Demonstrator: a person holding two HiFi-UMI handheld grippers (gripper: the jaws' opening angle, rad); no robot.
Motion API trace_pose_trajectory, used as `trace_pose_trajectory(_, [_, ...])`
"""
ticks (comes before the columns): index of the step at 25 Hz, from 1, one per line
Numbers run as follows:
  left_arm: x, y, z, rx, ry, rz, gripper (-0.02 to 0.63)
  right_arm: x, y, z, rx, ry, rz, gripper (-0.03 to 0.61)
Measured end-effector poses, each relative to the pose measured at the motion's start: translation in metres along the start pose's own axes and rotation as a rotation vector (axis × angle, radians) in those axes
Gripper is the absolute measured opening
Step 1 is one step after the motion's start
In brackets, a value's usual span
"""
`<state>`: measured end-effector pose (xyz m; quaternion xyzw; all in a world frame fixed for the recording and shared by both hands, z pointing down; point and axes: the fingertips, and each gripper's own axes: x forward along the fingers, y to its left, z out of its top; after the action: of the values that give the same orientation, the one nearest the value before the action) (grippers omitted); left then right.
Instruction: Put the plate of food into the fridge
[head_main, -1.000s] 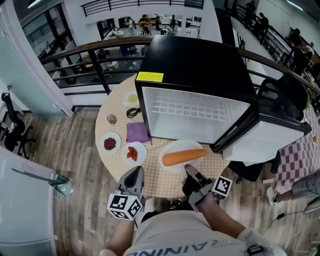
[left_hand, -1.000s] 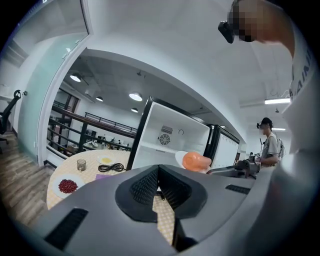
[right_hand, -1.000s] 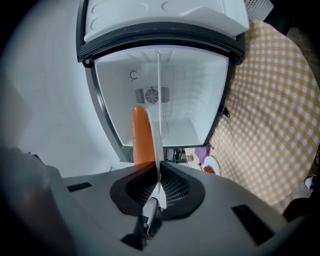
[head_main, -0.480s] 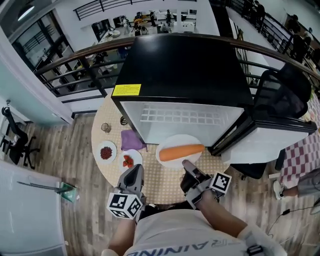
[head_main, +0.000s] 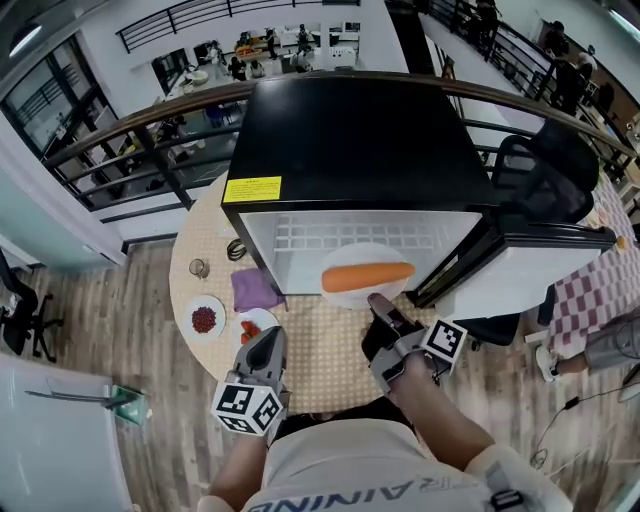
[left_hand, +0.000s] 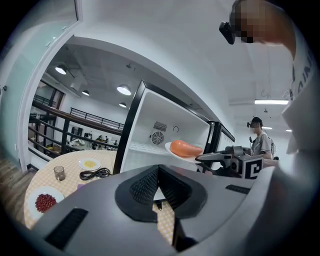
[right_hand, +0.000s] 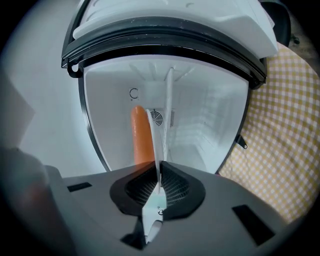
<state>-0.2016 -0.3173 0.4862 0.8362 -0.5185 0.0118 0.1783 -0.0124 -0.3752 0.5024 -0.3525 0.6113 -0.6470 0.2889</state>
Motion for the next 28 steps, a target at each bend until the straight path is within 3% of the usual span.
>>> trace_pose_trajectory(15, [-0.024,0.011,-0.015,-0.019,0.043,0.0,0.009,0.064,0.021,0.05,0.024,-0.178,-0.006,0.035])
trace_pose_trajectory(28, [-0.029,0.019,-0.013,-0.026,0.03,0.017,0.009,0.106,0.023,0.079,0.015,-0.252,-0.084,0.038])
